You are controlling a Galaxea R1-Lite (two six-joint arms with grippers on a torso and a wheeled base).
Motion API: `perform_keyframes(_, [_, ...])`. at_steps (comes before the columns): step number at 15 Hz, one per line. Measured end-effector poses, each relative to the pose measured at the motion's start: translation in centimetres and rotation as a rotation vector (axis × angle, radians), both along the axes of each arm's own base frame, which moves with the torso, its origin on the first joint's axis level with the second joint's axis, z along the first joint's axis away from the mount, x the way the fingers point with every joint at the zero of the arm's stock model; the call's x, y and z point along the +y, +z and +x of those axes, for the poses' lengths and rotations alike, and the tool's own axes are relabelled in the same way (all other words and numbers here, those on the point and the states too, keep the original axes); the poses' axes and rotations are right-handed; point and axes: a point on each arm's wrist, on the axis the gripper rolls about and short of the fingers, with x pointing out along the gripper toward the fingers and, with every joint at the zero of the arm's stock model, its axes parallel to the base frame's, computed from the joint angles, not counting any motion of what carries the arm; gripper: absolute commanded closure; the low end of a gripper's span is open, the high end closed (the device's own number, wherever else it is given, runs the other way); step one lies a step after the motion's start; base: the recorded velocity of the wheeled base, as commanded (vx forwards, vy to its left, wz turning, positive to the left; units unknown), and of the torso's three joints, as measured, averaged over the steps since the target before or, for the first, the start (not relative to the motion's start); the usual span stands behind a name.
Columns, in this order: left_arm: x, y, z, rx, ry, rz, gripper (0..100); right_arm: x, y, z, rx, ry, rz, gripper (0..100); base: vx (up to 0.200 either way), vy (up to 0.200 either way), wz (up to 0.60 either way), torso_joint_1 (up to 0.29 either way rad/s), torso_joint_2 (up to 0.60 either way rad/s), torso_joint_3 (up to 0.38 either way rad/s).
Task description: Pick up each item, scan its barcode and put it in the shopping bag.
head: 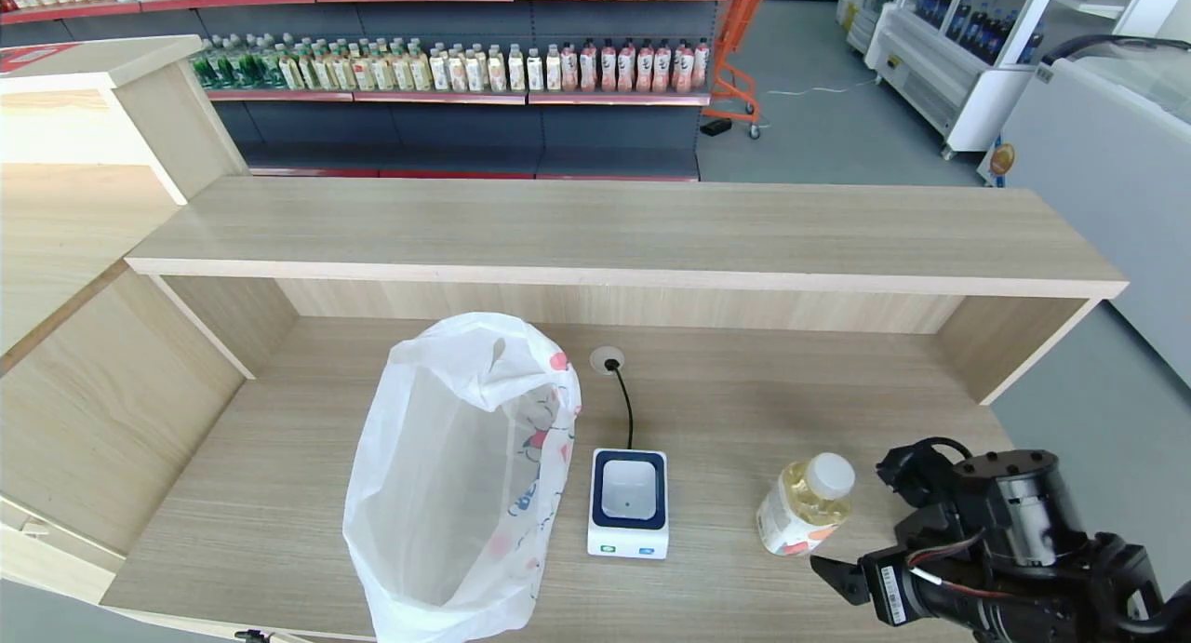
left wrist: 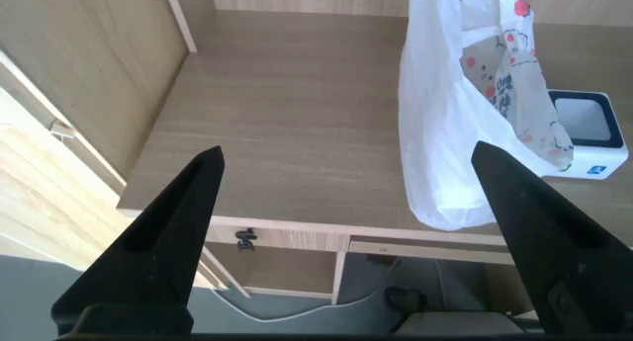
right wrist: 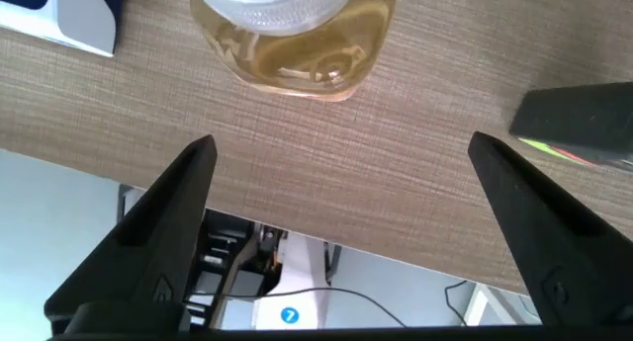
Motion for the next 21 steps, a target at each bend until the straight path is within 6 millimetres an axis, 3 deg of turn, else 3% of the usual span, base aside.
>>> perform_keyframes(7, [0.0,0.0,0.0,0.0,0.0,0.0,0,1.9,-2.8,3.4,-0.131,0.023,0.039,0,0.0,0.0,0.0,0.0,0.0,0.0])
perform_keyframes(11, [0.0,0.0,0.0,0.0,0.0,0.0,0,3.1,-4.4,4.4,-0.12,0.062,0.051,0,0.0,0.0,0.0,0.0,0.0,0.0])
perform_keyframes(20, [0.0,0.0,0.0,0.0,0.0,0.0,0,4.8,-4.7,7.7,-0.201,0.089,0.048,0,0.0,0.0,0.0,0.0,0.0,0.0])
perform_keyframes(21, [0.0,0.0,0.0,0.0,0.0,0.0,0,5.1,-4.5,8.1,-0.233,0.091,0.059,100,0.0,0.0,0.0,0.0,0.0,0.0])
